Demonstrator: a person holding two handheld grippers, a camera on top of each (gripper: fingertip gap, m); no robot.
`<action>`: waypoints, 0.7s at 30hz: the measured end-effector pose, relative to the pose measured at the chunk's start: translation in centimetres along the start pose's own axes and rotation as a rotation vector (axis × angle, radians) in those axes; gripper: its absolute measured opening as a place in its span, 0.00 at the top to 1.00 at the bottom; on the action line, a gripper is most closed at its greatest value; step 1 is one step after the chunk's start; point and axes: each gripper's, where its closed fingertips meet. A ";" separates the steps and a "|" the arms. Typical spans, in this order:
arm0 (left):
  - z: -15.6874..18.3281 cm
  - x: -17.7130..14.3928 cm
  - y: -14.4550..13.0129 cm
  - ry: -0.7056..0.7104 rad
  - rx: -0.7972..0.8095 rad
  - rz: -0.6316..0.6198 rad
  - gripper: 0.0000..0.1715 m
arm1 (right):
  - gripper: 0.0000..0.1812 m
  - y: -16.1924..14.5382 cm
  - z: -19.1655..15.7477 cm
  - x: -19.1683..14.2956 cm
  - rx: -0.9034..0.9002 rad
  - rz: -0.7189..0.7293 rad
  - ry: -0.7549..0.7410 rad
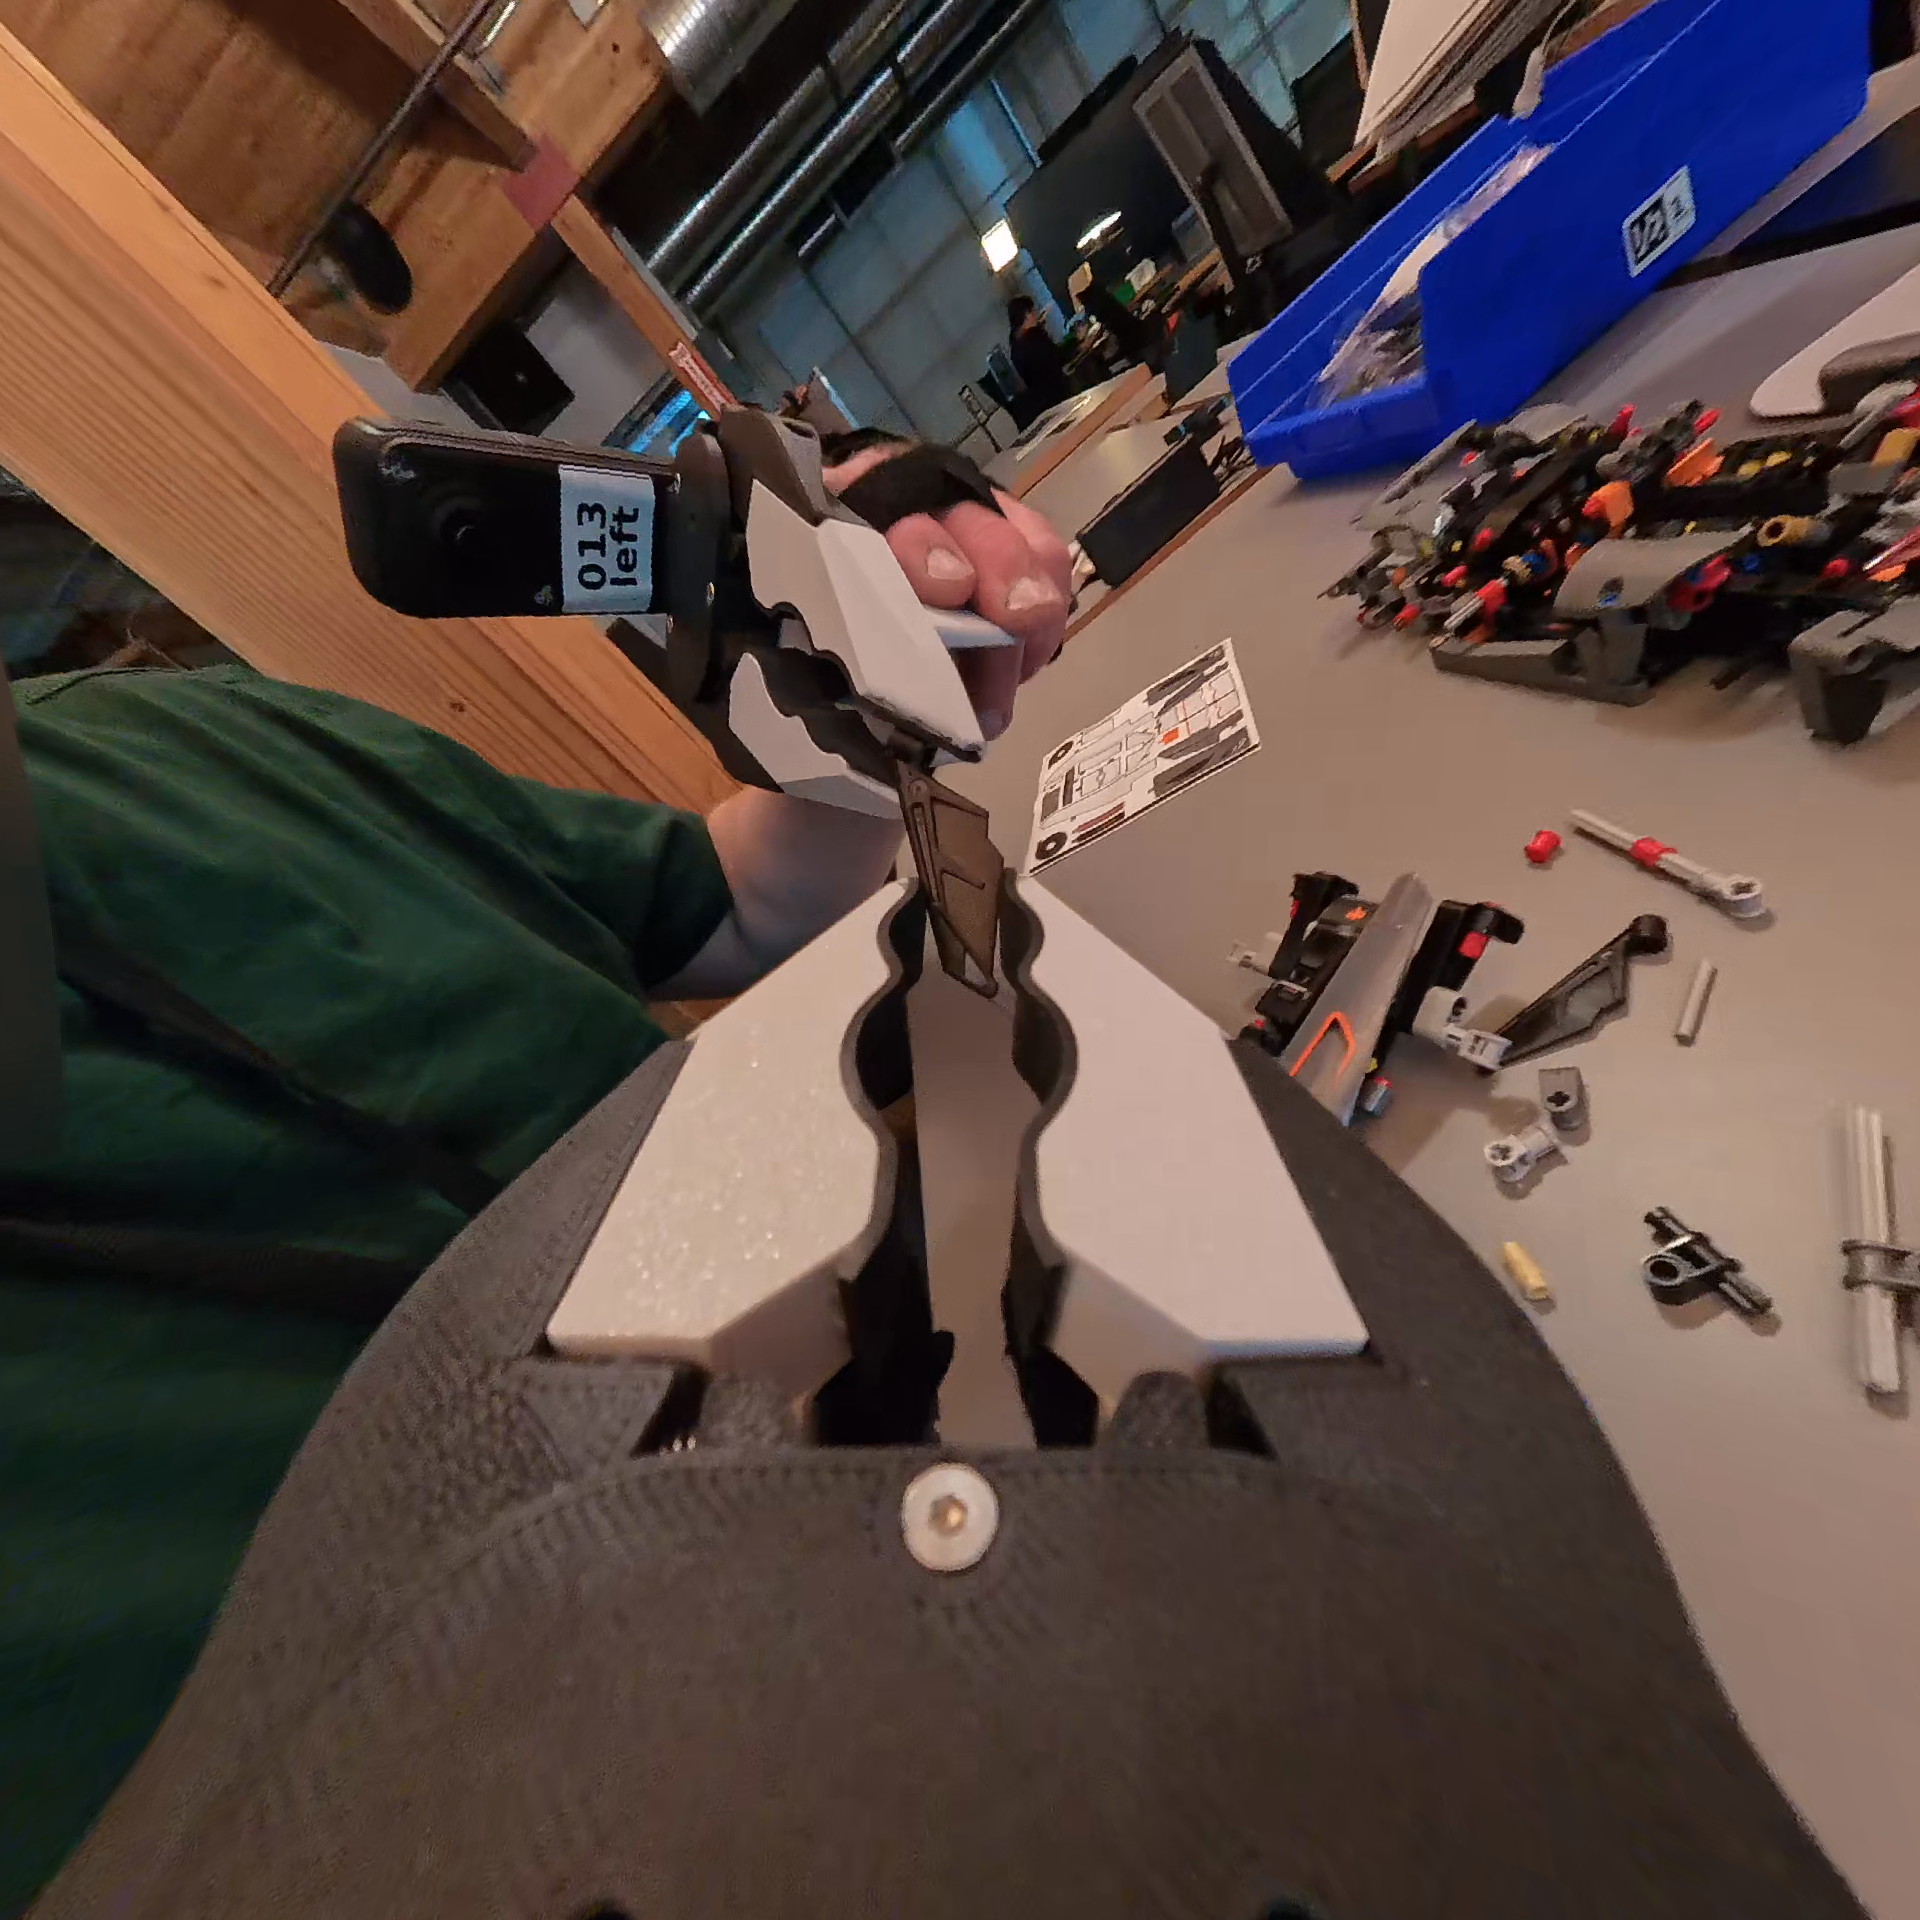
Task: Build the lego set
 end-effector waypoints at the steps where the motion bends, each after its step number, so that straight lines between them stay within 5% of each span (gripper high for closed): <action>1: -0.1 0.0 -0.2 -0.002 -0.027 0.006 0.96 | 0.93 0.3 0.2 -0.1 -0.010 0.008 -0.011; 5: -1.0 0.2 -0.9 -0.027 -0.263 0.067 0.97 | 0.91 1.2 0.9 -0.5 -0.170 0.027 -0.137; 13: -1.8 0.4 -1.2 -0.245 -0.739 0.248 0.97 | 0.93 2.3 2.8 -1.0 -0.857 -0.174 -0.621; 21: -1.4 0.5 -1.1 -0.375 -0.917 0.319 0.97 | 1.00 1.9 1.7 0.1 -0.680 -0.197 -0.482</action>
Point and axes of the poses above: each gripper's, where its closed fingertips meet, x out along the fingers, y out of its top, z = x × y across the jaws, and after that the axes turned 7 degrees about -y, right-handed
